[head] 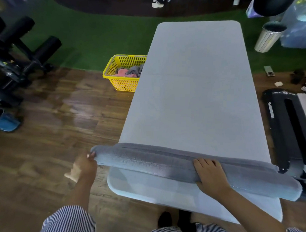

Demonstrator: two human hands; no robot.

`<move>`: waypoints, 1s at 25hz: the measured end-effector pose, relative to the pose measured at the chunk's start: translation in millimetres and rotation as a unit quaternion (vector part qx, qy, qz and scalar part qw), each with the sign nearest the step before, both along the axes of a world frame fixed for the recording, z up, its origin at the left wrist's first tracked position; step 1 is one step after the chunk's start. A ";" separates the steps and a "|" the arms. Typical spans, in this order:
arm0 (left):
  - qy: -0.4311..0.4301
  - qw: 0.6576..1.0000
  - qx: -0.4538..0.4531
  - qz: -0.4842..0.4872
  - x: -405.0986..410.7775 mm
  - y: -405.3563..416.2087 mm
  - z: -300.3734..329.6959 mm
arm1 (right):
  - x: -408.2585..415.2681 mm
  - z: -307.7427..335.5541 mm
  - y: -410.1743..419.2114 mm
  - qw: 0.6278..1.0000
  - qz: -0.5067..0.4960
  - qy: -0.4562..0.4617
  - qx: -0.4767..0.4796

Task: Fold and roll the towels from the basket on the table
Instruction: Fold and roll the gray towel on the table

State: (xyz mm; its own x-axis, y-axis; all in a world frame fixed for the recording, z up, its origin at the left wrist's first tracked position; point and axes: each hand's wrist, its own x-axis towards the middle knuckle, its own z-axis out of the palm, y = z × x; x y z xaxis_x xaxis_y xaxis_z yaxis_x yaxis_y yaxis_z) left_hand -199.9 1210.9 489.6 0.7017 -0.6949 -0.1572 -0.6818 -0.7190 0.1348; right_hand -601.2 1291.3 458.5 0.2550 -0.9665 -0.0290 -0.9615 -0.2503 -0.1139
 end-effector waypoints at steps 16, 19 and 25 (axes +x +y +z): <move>-0.031 0.744 -0.235 -0.625 -73.2 4.9 -34.2 | -107.0 18.2 35.0 0.997 -0.031 -0.015 0.066; -0.004 0.692 -0.222 -0.687 -84.8 3.0 -31.7 | -112.4 16.4 13.5 0.996 -0.085 -0.024 0.034; -0.085 0.751 -0.221 -0.616 -81.8 -11.1 -15.9 | -103.8 29.2 19.6 0.990 -0.132 0.045 0.004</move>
State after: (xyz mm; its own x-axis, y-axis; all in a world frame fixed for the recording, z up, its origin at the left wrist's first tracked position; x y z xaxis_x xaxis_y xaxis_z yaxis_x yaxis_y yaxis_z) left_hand -281.7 1199.8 473.7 -0.5337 -0.7908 0.2997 -0.8272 0.5619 0.0097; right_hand -705.0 1310.8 487.6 -0.0096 -0.9988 -0.0478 -0.9996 0.0108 -0.0258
